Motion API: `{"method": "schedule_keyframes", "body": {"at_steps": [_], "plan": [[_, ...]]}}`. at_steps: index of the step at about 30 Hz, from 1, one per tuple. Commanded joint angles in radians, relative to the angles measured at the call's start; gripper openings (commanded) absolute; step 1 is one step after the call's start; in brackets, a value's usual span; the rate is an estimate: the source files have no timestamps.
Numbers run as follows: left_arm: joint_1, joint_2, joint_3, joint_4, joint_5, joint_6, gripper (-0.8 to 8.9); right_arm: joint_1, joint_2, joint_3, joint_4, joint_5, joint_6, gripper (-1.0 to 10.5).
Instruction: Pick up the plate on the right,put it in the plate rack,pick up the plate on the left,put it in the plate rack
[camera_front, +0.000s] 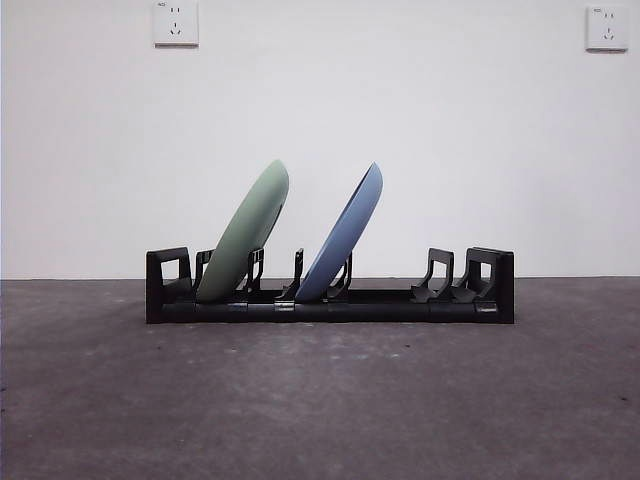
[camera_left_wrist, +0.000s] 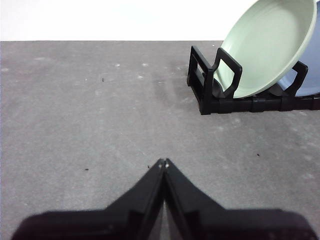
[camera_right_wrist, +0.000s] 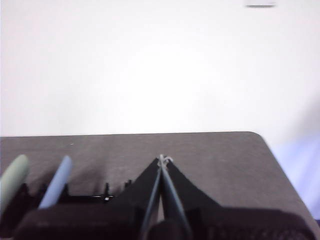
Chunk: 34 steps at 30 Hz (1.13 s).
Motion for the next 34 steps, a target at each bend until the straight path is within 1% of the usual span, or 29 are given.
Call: {"method": "schedule_keyframes", "body": {"at_steps": [1,5,9,15,20,23,27,31,34], "plan": [[0.003,0.000,-0.011,0.008,-0.003,-0.010,-0.04,-0.035,-0.081,-0.102,0.031,0.005,0.010,0.0],[0.003,0.000,-0.011,0.008,-0.003,-0.010,-0.04,-0.071,-0.242,-0.335,0.160,0.029,0.008,0.0],[0.003,0.000,-0.011,0.008,-0.003,-0.010,-0.04,-0.074,-0.378,-0.582,0.311,0.026,0.014,0.0],[0.003,0.000,-0.011,0.008,-0.003,-0.010,-0.04,-0.074,-0.543,-0.919,0.494,0.026,0.014,0.0],[0.003,0.000,-0.011,0.008,-0.003,-0.010,-0.04,-0.074,-0.646,-1.154,0.621,0.027,0.016,0.0],[0.003,0.000,-0.011,0.008,-0.003,-0.010,-0.04,-0.074,-0.694,-1.261,0.673,0.028,0.040,0.0],[0.003,0.000,-0.011,0.008,-0.003,-0.010,-0.04,-0.074,-0.744,-1.364,0.705,0.029,0.042,0.0],[0.003,0.000,-0.011,0.008,-0.003,-0.010,-0.04,-0.074,-0.782,-1.442,0.724,0.026,0.043,0.0],[0.003,0.000,-0.011,0.008,-0.003,-0.010,-0.04,-0.074,-0.806,-1.485,0.724,0.026,0.064,0.0]]}}
